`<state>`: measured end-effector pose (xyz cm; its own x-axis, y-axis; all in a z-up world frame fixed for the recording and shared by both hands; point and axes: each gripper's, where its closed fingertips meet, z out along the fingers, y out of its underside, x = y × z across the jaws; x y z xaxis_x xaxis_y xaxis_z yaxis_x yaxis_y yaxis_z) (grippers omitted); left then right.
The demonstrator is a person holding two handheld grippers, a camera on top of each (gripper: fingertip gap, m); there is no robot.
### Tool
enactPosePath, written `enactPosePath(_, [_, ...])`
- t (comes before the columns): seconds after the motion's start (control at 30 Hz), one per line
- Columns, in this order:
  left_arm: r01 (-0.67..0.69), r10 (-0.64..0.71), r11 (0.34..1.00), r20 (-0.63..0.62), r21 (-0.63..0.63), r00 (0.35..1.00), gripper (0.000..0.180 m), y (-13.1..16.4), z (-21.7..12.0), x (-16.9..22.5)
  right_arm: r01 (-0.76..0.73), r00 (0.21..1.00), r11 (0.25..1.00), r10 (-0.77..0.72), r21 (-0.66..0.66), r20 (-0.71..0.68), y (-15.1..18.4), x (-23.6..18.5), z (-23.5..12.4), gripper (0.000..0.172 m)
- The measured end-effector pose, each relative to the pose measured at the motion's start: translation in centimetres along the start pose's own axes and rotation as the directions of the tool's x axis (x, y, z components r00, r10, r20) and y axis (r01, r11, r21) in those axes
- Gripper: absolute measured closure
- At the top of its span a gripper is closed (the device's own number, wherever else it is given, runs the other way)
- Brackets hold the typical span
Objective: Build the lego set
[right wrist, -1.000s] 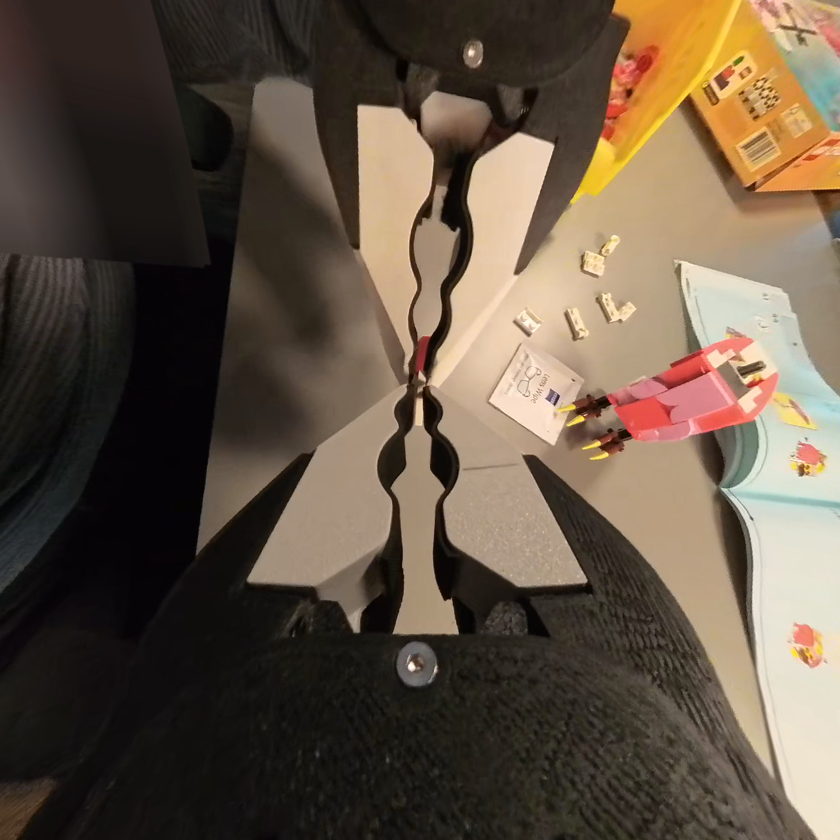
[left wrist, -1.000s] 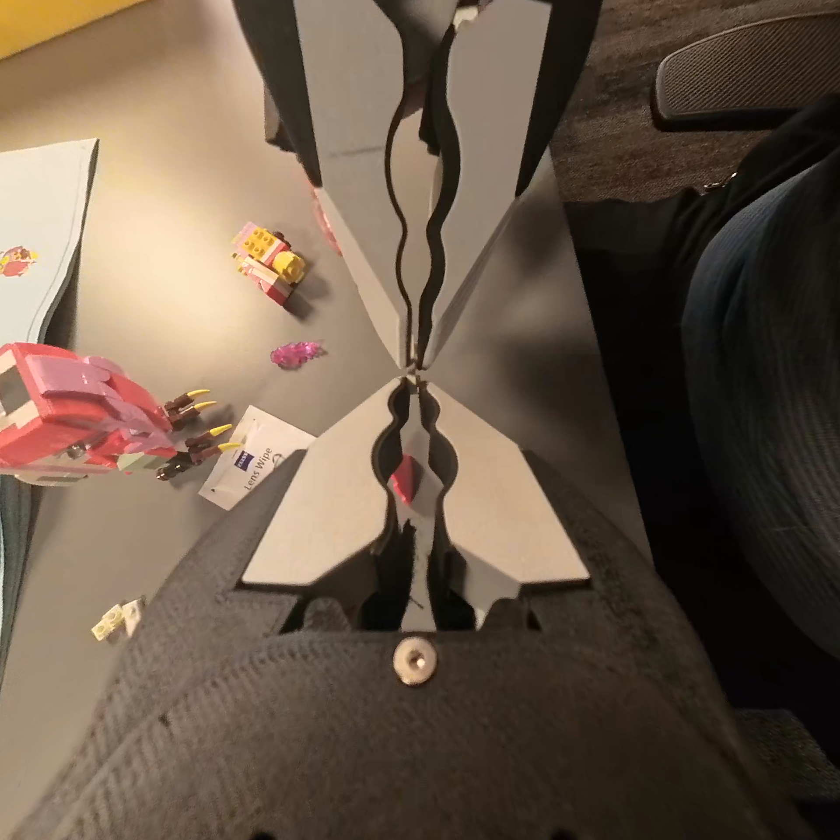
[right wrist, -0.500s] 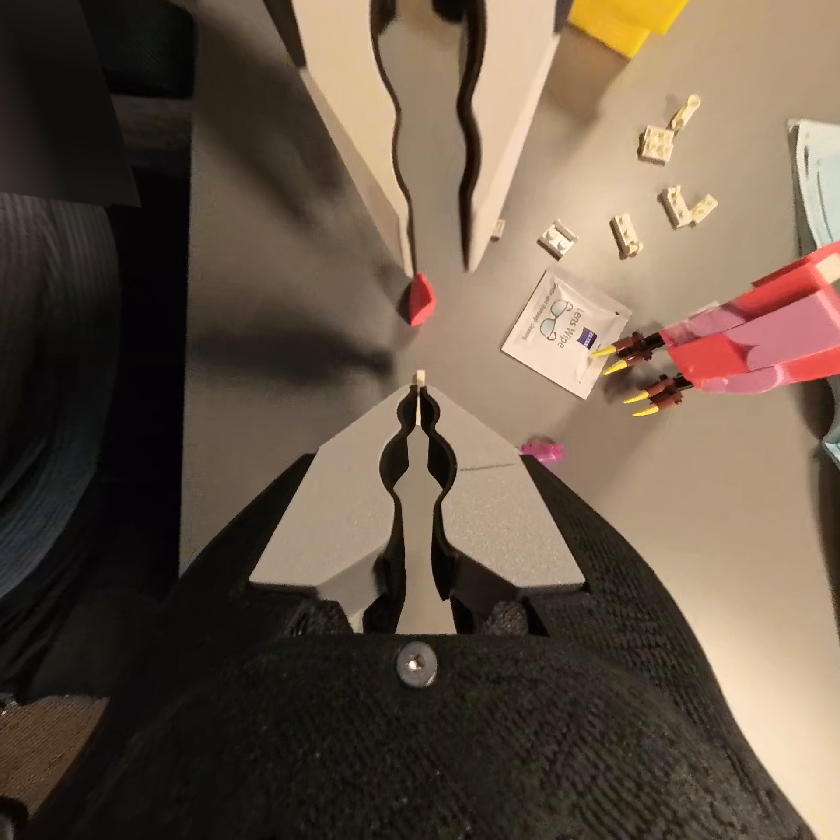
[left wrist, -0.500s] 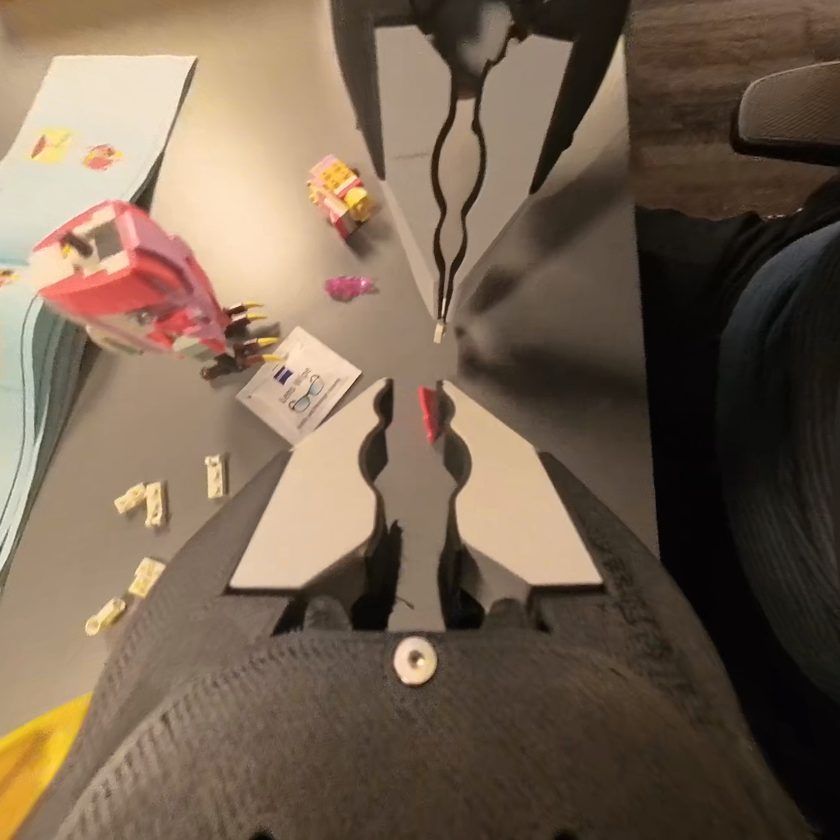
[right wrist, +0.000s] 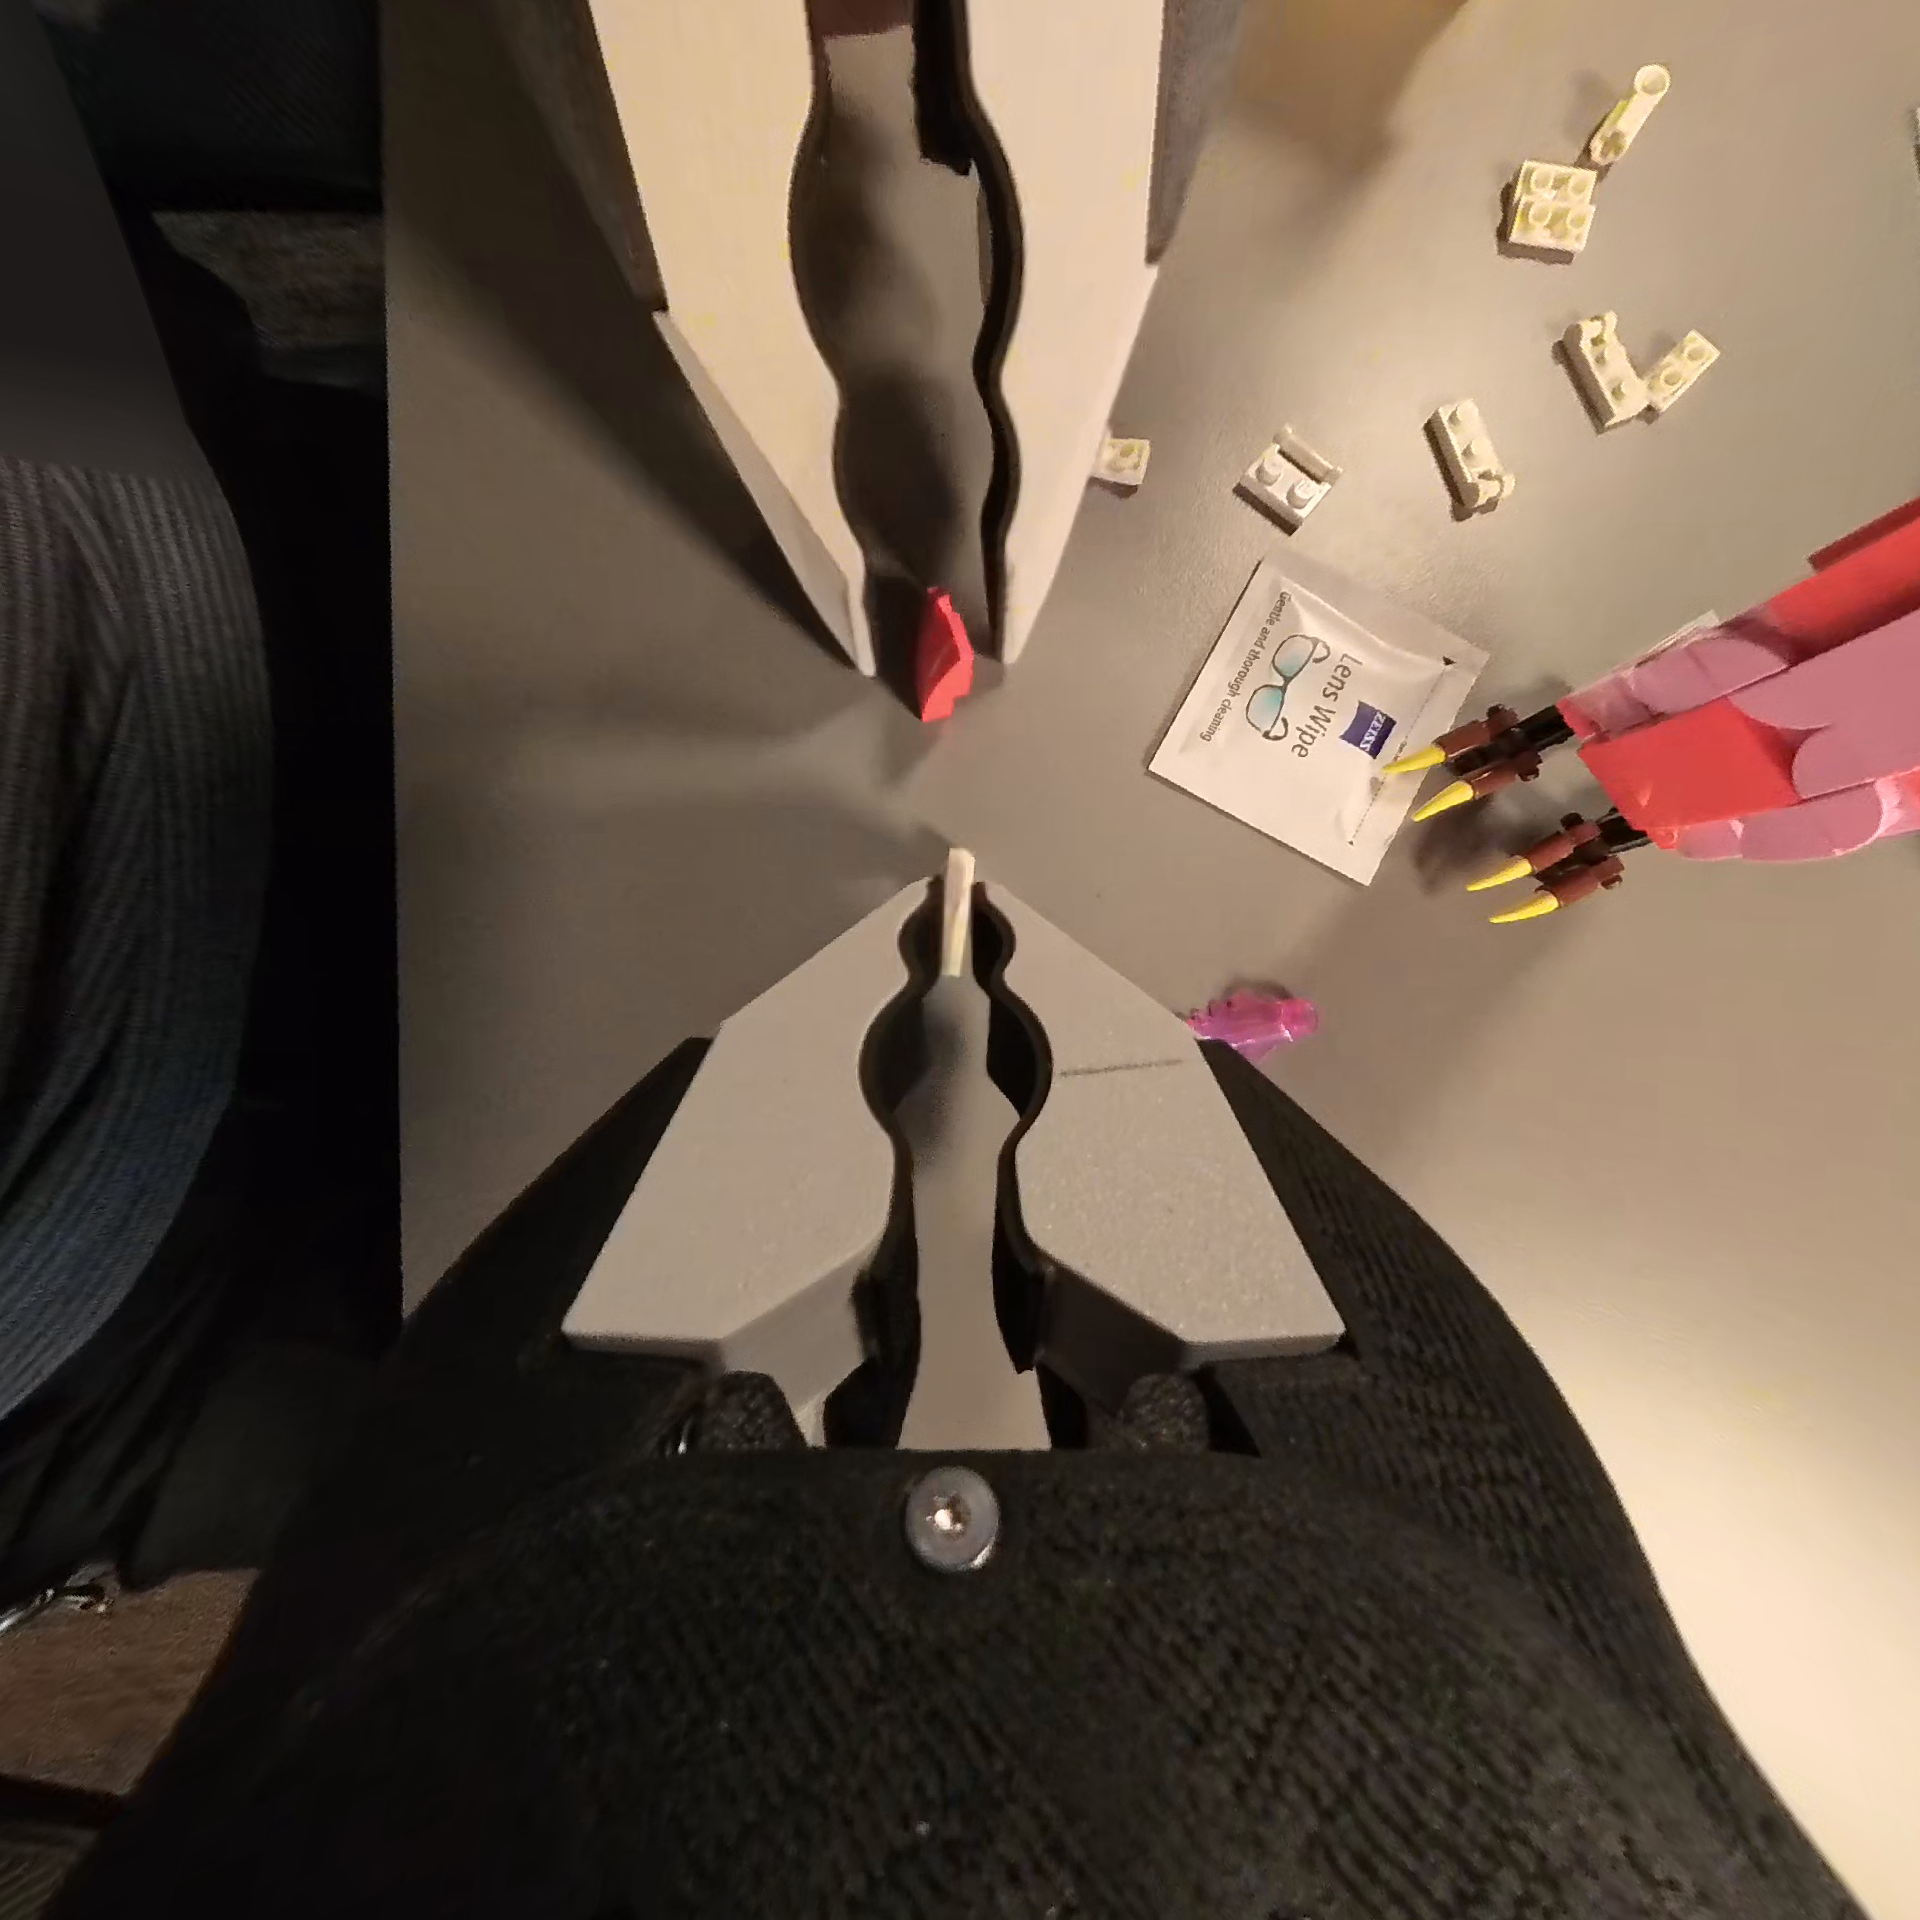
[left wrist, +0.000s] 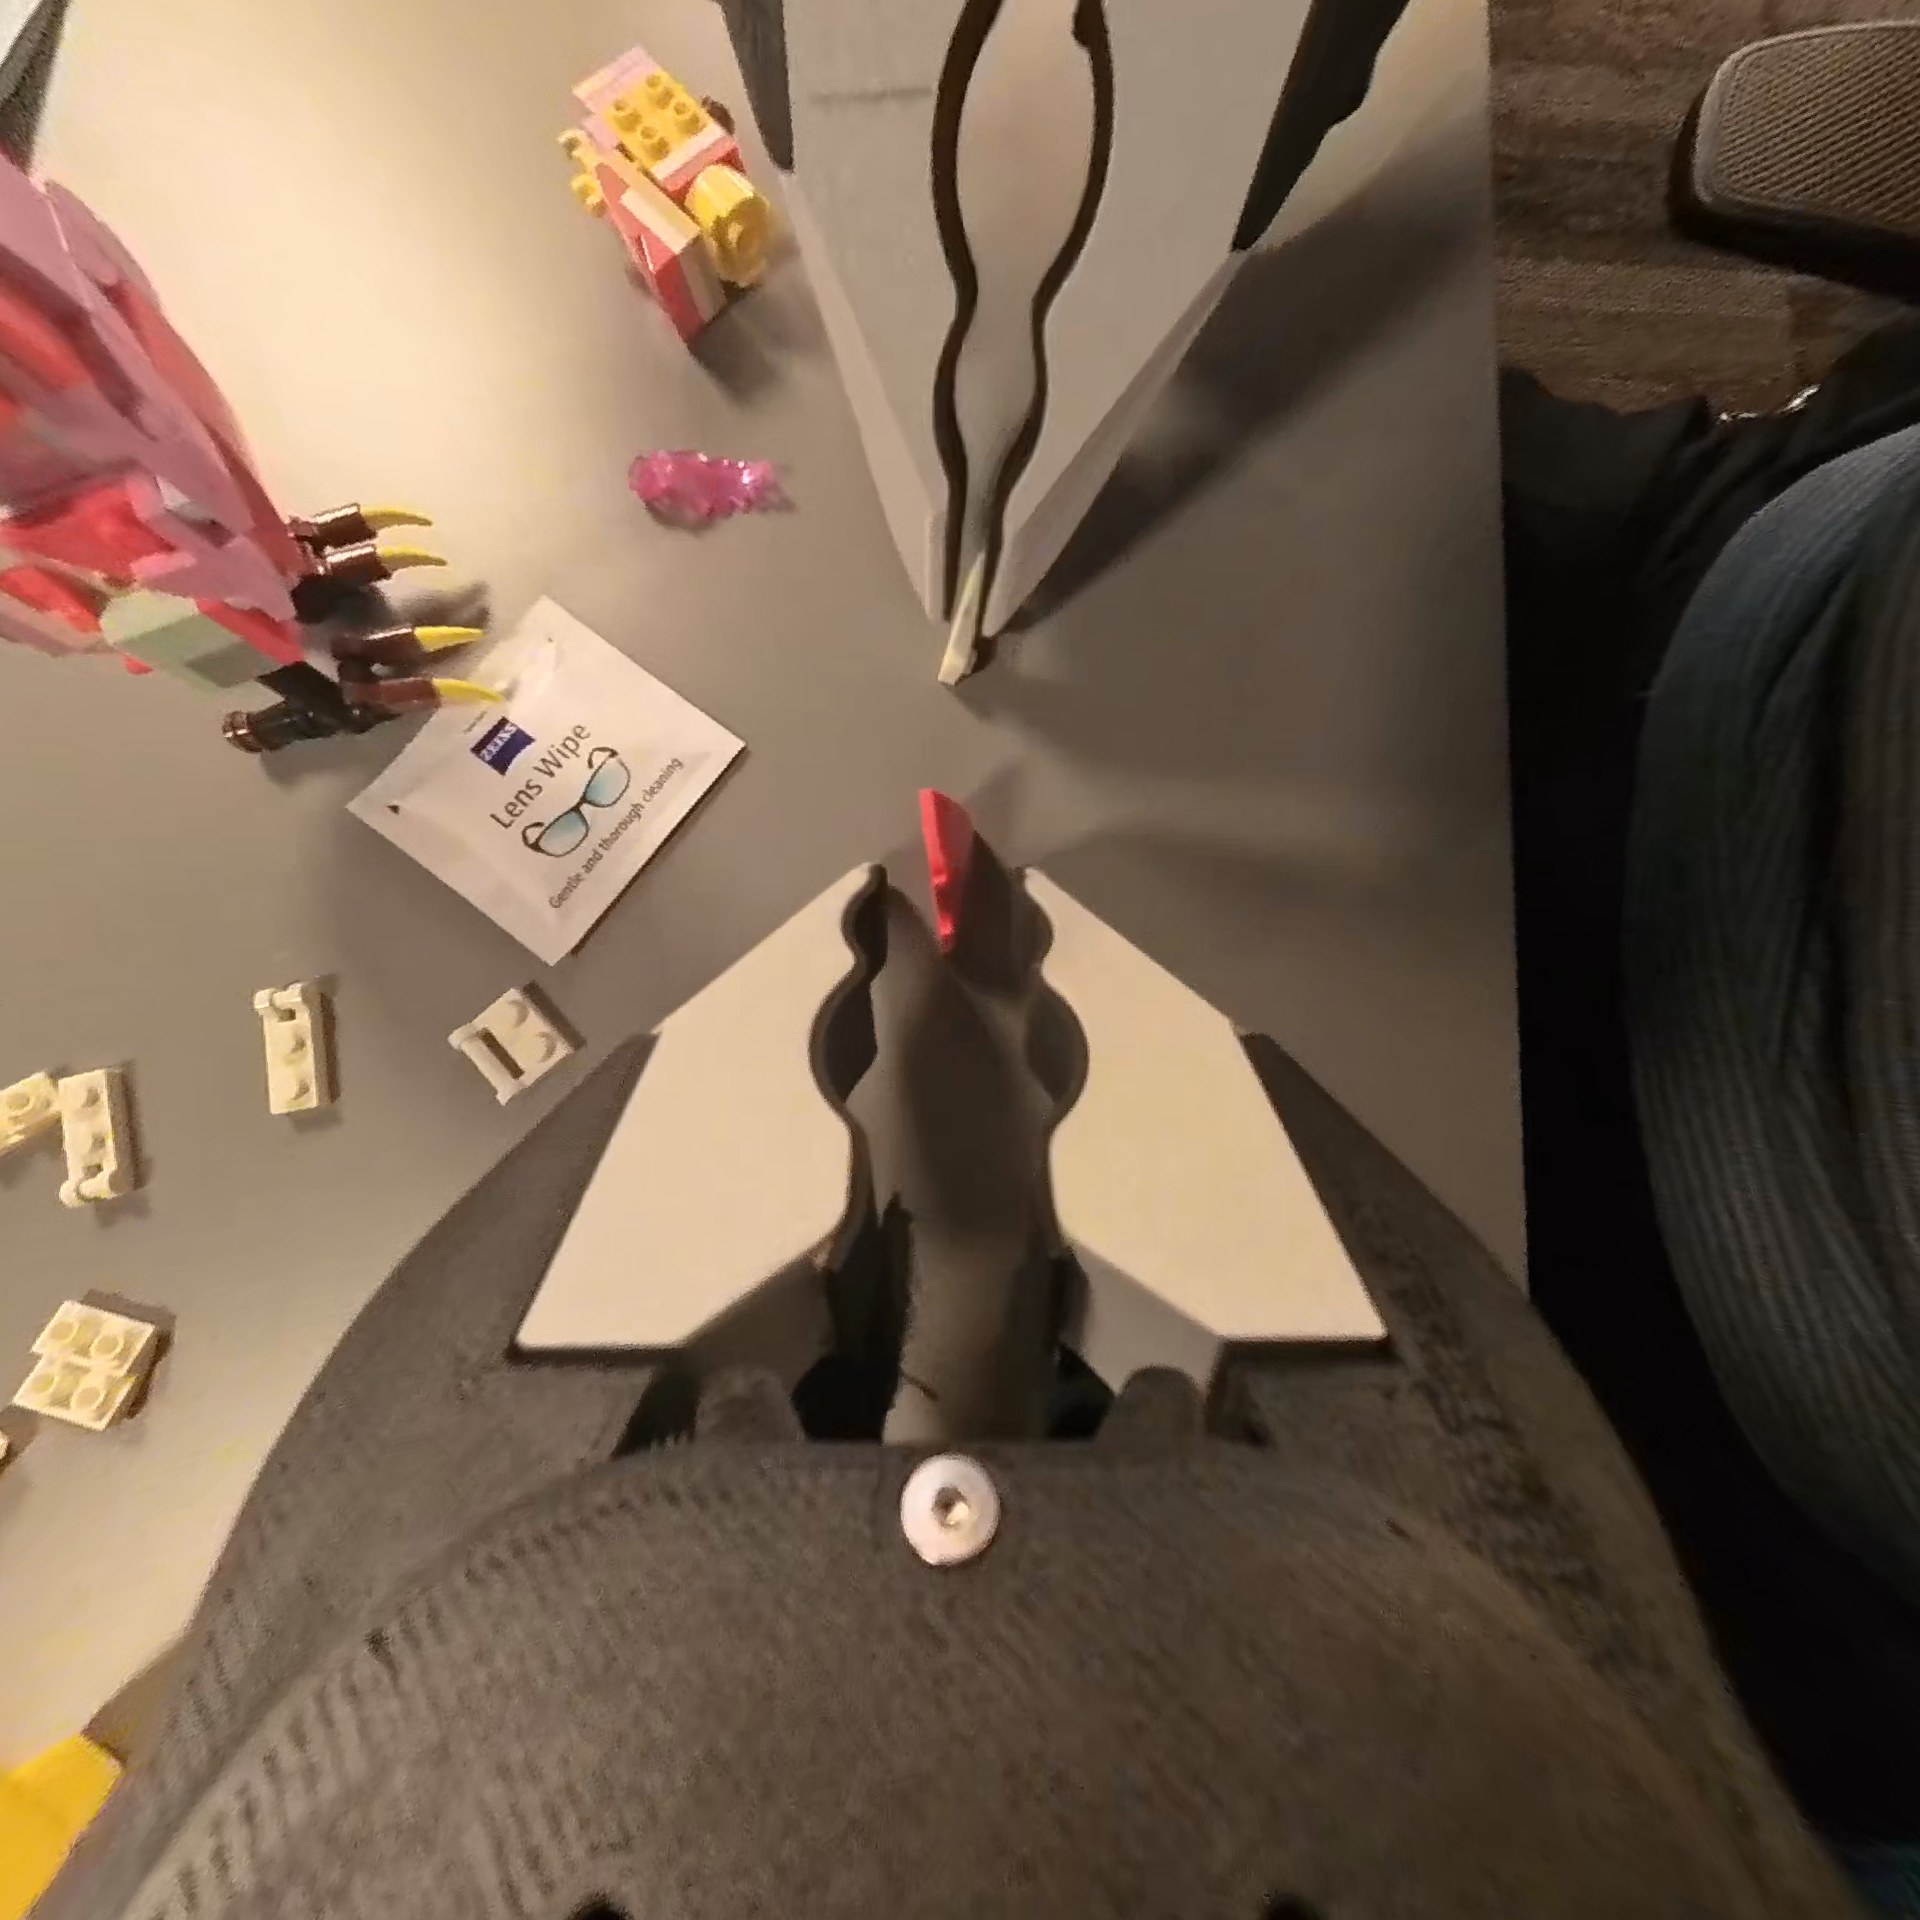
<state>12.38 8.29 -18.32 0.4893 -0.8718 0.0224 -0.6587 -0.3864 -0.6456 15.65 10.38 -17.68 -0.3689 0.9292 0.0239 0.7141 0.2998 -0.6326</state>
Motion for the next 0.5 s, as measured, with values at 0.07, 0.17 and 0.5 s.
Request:
enactPosePath(0.07, [-0.007,0.007,1.0,-0.003,-0.004,1.0,0.161,0.1,-0.1,0.0,-0.005,1.0,1.0,0.005,0.003,0.005,0.0,-0.1,0.0,0.164])
enactPosePath(0.17, [-0.017,0.017,1.0,0.005,0.004,1.0,0.158,0.0,-0.3,0.0,-0.006,1.0,1.0,0.006,0.018,0.005,0.0,-0.2,-0.1,0.158])
enactPosePath(0.5, [-0.108,0.103,0.993,0.09,0.057,0.991,0.159,-1.5,-1.3,0.4,0.007,0.999,0.999,-0.009,0.043,0.037,0.3,-1.1,-0.6,0.156])
